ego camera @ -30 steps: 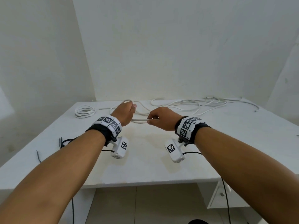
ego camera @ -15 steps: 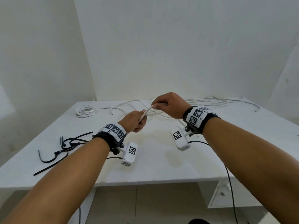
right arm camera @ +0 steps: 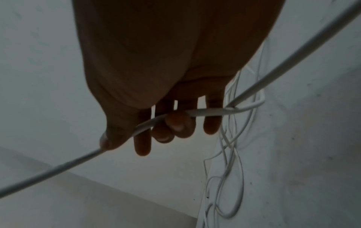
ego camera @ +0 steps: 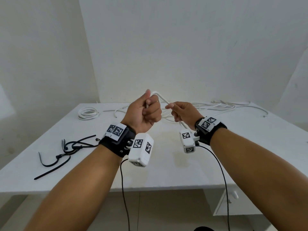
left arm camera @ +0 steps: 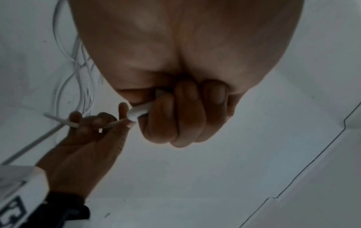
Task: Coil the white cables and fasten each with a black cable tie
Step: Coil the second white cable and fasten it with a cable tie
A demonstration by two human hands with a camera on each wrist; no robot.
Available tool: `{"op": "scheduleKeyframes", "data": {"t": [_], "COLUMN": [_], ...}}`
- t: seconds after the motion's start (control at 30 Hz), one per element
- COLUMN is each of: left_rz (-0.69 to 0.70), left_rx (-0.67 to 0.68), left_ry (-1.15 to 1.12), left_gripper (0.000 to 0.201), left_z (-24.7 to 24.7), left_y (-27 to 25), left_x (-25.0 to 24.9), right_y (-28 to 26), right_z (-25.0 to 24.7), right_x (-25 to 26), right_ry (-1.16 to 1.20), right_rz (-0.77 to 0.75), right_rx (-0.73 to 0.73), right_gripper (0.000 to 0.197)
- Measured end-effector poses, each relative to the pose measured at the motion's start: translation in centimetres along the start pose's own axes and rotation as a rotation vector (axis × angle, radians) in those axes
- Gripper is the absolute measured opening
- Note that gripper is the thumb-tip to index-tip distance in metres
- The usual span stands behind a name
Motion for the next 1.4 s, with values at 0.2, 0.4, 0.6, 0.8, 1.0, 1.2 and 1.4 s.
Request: {"op": "scheduleKeyframes", "data": {"t": [0.2,0.4,0.6,0.8,1.0,1.2,1.4], "left_rz": [0.194,0.341,0.32,0.221,0.094,-0.077,-0.203], "left_rx": [-0.049,-0.367,-0.478,-0.456,-0.376,-0.372,-0.322], "left_ry": [0.008,0.445,0.795,1.121,1.517,1.523,0.824], "left_gripper": [0.036,0.036,0.035,0.032,0.038,0.04,0.044], "left_z": [0.3,-2.9,-5.3,-5.2,-6.0,-6.7,-5.6], "left_y": [1.9,3.3,3.1,2.7,1.9,0.8,0.4], "left_x": [-1.1,-1.3,-0.5,0.8,0.4,-0.4,0.6], "right_y": [-0.9,-2.5,-2.8,-3.5,-3.5,-2.4,-1.7], "right_z": [1.6,3.4,4.1,4.2,2.7,-0.3,-0.9], "right_x": [-0.4,1.5,2.3,2.3,3.9,4.4,4.8], "right_ry": [-0.282,-0.502,-0.645,-0.74,-0.698,-0.701,-0.442], "right_rz": [-0.091,-0.199,-0.257,-0.329,-0.346,-0.274,-0.268], "right_rx": [0.002,0.085,0.208,0.302,0.176,0.134,0.016], "right_gripper": [0.026,0.028,0.028,0.026,0.014,0.008,0.003]}}
Point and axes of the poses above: each hand's wrist, its own y-axis towards the middle knuckle, its own z-axis out of the palm, x = y × z, the point moved 1 cm from there along y, towards the middle knuckle, and after that the axes turned 13 degrees about -y, right-handed, at the moved point
